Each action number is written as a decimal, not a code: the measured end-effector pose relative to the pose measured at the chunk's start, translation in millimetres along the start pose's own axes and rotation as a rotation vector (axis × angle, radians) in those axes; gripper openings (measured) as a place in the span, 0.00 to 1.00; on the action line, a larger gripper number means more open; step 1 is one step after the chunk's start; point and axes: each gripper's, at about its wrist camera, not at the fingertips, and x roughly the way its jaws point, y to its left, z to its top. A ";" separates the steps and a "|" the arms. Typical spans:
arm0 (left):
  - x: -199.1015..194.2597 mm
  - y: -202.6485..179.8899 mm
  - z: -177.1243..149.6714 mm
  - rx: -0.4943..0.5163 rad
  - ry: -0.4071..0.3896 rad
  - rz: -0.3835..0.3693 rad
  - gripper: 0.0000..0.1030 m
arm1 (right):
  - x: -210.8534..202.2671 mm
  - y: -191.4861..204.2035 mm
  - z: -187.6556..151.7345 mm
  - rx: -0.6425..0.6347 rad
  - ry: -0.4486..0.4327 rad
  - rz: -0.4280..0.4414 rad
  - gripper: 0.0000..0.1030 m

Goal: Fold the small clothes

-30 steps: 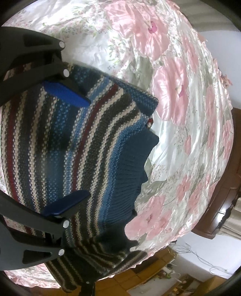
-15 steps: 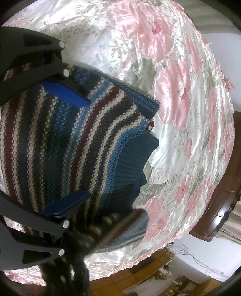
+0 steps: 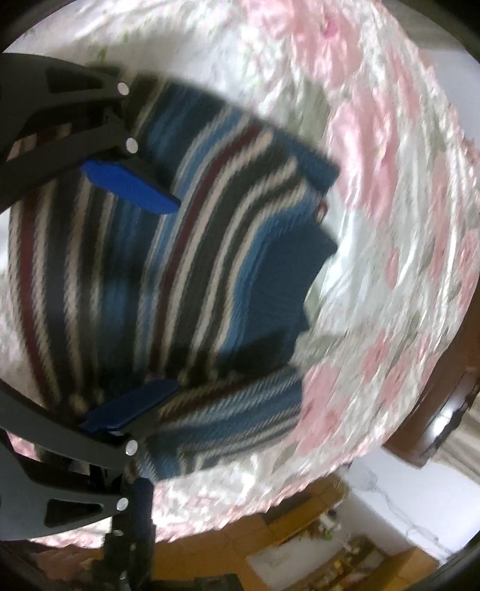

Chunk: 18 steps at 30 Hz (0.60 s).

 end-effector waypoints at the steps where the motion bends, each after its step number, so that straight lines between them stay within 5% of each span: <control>1: 4.2 -6.2 -2.8 0.012 0.018 -0.016 0.88 | -3.0 -6.9 -2.0 0.005 -0.007 -0.031 0.44; 9: 25.2 -19.9 -14.4 -0.027 0.054 -0.094 0.89 | 3.1 -60.2 -25.2 0.085 -0.015 -0.071 0.44; 18: 21.5 -37.5 -17.7 -0.056 0.136 -0.148 0.88 | 12.7 -83.9 -47.6 0.118 -0.038 0.053 0.44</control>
